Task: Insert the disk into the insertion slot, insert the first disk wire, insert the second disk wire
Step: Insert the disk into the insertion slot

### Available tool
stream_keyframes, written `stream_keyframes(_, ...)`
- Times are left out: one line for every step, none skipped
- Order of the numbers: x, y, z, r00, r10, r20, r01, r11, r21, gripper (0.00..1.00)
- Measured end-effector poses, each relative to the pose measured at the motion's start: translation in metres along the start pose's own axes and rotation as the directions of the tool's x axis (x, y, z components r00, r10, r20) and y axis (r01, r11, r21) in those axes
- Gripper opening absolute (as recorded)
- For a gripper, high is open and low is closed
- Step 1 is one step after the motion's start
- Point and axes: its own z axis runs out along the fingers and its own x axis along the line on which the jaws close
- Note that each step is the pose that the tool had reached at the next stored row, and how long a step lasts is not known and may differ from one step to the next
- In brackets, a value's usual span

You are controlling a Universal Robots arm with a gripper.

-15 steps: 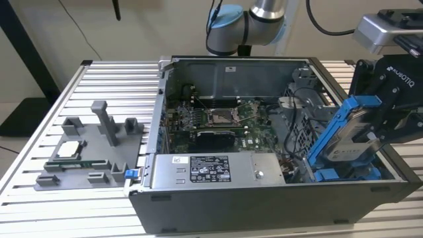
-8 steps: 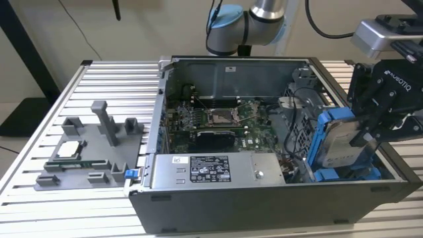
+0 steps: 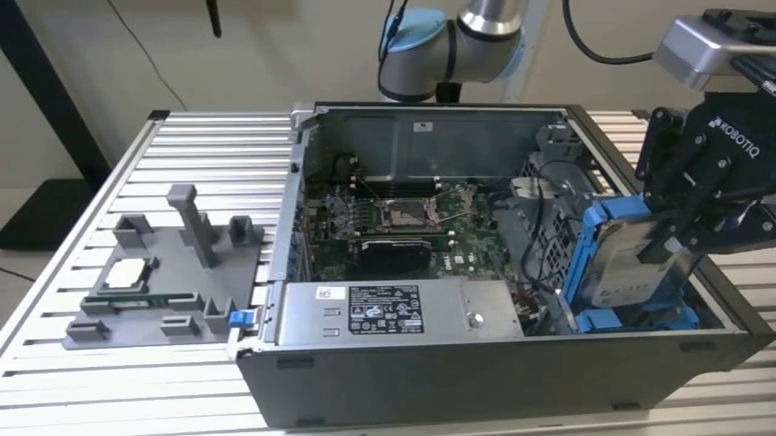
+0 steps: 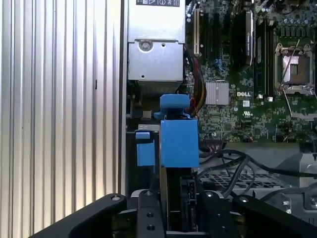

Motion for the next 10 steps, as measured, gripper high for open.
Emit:
stream_keyframes(0.0001,0.0,0.0,1.0,0.0,0.0023,0.0,1.0,-0.0001,1.0)
stream_keyframes(0.0001,0.0,0.0,1.0,0.0,0.0039,0.0,1.0,-0.0001,1.0)
stream_keyframes(0.0001,0.0,0.0,1.0,0.0,0.0041,0.0,1.0,-0.0002,1.0)
stream_keyframes(0.0001,0.0,0.0,1.0,0.0,0.0042,0.0,1.0,-0.0002,1.0)
stream_keyframes(0.0001,0.0,0.0,1.0,0.0,0.0042,0.0,1.0,-0.0001,1.0)
stream_keyframes(0.0001,0.0,0.0,1.0,0.0,0.0041,0.0,1.0,-0.0002,1.0)
stream_keyframes(0.0001,0.0,-0.0001,1.0,0.0,0.0045,0.0,1.0,-0.0002,1.0)
stream_keyframes(0.0004,0.0,-0.0003,1.0,0.0,0.005,0.0,1.0,-0.0002,1.0)
stream_keyframes(0.0005,0.0,-0.0007,1.0,0.0,0.0061,0.0,1.0,-0.0002,1.0)
stream_keyframes(0.0006,0.0001,-0.0015,1.0,0.001,0.0066,-0.001,1.0,-0.0003,0.0)
